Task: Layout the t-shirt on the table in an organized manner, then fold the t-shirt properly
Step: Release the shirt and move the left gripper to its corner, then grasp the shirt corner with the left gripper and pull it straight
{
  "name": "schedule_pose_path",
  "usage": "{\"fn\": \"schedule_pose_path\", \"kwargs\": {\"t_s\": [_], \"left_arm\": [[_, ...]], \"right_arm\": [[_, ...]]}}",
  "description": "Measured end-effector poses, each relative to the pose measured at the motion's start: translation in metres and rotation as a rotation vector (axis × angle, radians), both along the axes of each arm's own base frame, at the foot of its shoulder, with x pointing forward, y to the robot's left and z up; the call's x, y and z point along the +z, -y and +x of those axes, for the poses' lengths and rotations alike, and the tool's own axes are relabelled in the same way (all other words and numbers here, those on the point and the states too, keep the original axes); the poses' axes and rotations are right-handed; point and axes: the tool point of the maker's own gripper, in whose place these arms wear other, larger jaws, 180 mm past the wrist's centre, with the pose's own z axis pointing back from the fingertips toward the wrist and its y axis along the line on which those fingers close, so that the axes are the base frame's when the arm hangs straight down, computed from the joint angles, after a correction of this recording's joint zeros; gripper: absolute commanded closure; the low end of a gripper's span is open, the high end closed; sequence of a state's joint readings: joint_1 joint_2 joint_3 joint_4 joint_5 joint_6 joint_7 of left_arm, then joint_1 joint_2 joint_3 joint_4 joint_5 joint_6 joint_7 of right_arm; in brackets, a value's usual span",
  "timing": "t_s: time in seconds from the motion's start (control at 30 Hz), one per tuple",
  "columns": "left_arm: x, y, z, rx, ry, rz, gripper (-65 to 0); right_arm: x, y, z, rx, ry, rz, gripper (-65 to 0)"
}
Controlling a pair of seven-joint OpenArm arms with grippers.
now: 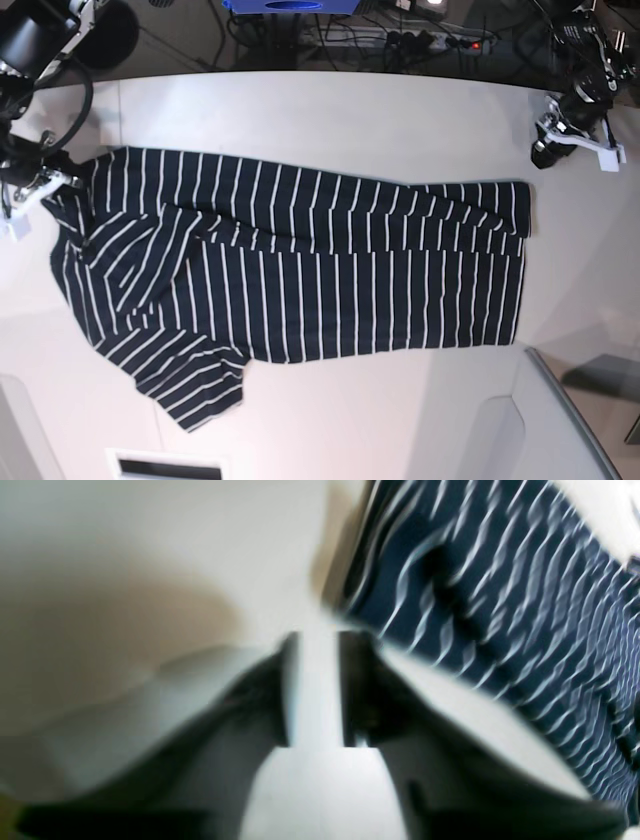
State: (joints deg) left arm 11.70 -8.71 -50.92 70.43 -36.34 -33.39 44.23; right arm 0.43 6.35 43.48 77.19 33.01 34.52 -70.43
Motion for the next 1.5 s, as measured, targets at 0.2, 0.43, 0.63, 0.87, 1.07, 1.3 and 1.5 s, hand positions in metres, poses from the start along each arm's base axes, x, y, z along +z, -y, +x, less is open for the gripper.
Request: {"fn": "schedule_pose_path", "kwargs": {"t_s": [0.2,0.43,0.63,0.87,1.07,1.3,1.5], "left_arm": [[0.02,-0.002,0.015,-0.044,0.075,0.046,-27.3],[0.051,0.002,0.062,-0.078,0.136,0.052,-27.3],[0.046,-0.004,0.093,0.066,0.099,-0.032,-27.3],[0.065,0.019,0.14,-0.211,-0.001,0.133,-27.3],[0.062,0.018,0.137,-0.179,-0.121,-0.022,-27.2],[0.028,0.001,0.091,0.266,-0.151,-0.419,-21.7],[0.021,0.04,0.108,0.302,-0.123,-0.547,-6.3]], "right_arm": [[0.001,-0.002,0.002,0.006,0.004,0.004,-0.5],[0.0,-0.003,0.002,0.006,0.004,0.006,-0.5],[0.001,-0.004,0.003,0.006,0.005,0.006,-0.5],[0.001,-0.002,0.003,0.007,0.004,0.0,-0.5],[0.002,-0.003,0.004,0.006,0.008,0.004,-0.5],[0.001,-0.007,0.006,0.007,0.013,0.014,-0.5],[0.001,-0.007,0.006,0.007,0.012,0.013,-0.5]]}}
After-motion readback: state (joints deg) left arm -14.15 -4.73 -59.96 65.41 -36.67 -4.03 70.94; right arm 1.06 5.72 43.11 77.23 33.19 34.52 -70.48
